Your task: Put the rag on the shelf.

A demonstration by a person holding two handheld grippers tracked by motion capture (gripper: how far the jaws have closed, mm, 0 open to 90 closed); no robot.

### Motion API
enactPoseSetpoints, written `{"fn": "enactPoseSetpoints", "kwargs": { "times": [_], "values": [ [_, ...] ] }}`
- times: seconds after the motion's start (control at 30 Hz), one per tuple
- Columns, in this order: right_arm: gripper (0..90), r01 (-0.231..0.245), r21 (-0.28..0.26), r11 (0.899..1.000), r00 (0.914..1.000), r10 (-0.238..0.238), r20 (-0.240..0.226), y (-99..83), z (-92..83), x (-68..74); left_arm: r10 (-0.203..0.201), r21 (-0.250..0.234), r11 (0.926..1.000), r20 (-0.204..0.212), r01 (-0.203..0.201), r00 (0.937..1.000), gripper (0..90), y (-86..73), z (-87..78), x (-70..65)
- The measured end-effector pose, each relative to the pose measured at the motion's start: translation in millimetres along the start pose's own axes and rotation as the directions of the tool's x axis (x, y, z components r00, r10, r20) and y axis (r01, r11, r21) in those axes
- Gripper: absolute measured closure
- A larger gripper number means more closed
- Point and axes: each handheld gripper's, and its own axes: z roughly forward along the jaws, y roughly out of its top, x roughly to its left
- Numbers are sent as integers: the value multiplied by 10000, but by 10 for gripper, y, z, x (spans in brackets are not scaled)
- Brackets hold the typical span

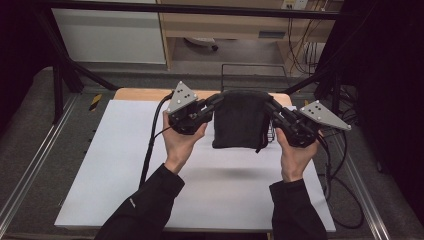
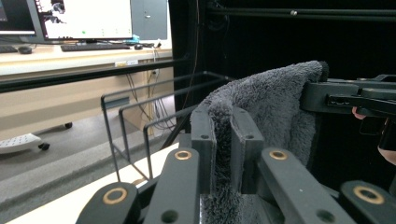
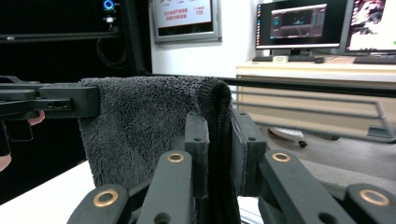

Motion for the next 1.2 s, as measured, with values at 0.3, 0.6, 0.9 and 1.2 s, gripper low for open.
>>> {"fn": "enactPoseSetpoints", "kwargs": {
  "times": [0.3, 0.6, 0.9, 1.2],
  "values": [
    [794, 154, -538, 9984, 9989, -130, 444, 268, 33, -98, -11, -483, 9988, 92, 16, 10000, 816, 268, 172, 29],
    [796, 577, -1013, 9932, 9954, -495, 819, 715, 162, -220, -47, -942, 9955, -1, 46, 10000, 816, 720, 357, 97],
    [797, 698, -1634, 9841, 9942, -551, 928, 1104, 332, -370, 21, -1358, 9907, -280, -59, 9996, 816, 1131, 528, 191],
    [797, 661, -2101, 9754, 9945, -472, 938, 1358, 545, -497, 241, -1642, 9858, -652, -345, 9976, 815, 1381, 680, 320]
  ]
}}
